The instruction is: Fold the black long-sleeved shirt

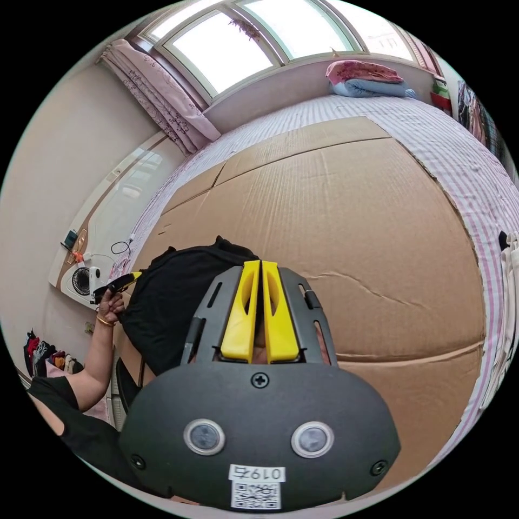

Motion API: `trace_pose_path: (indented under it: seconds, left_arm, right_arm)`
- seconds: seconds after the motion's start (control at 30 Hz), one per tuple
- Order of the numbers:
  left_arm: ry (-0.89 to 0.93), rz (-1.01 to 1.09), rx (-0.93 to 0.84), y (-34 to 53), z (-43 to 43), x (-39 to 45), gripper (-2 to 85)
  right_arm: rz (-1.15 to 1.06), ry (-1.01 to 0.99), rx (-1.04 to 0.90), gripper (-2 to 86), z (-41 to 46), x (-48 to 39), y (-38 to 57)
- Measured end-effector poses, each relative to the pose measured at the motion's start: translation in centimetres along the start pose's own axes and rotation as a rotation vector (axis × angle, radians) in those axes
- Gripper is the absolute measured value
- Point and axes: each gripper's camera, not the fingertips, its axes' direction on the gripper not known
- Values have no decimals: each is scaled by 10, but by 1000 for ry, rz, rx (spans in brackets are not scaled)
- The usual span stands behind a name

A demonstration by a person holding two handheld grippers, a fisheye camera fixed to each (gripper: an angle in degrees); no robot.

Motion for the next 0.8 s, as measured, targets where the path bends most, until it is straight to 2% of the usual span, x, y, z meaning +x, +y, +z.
trace_pose_path:
  seconds: [0.23, 0.53, 0.8]
  left_arm:
    - [-55, -30, -50, -14, 11, -1, 22]
    - [62, -93, 23, -25, -36, -29, 72]
    - [79, -97, -13, -3, -45, -12, 79]
  right_arm:
    - [20, 0, -52, -2, 16, 1, 5]
    - [58, -98, 63, 32, -29, 7, 41]
    - [14, -61, -31, 51, -10, -33, 73]
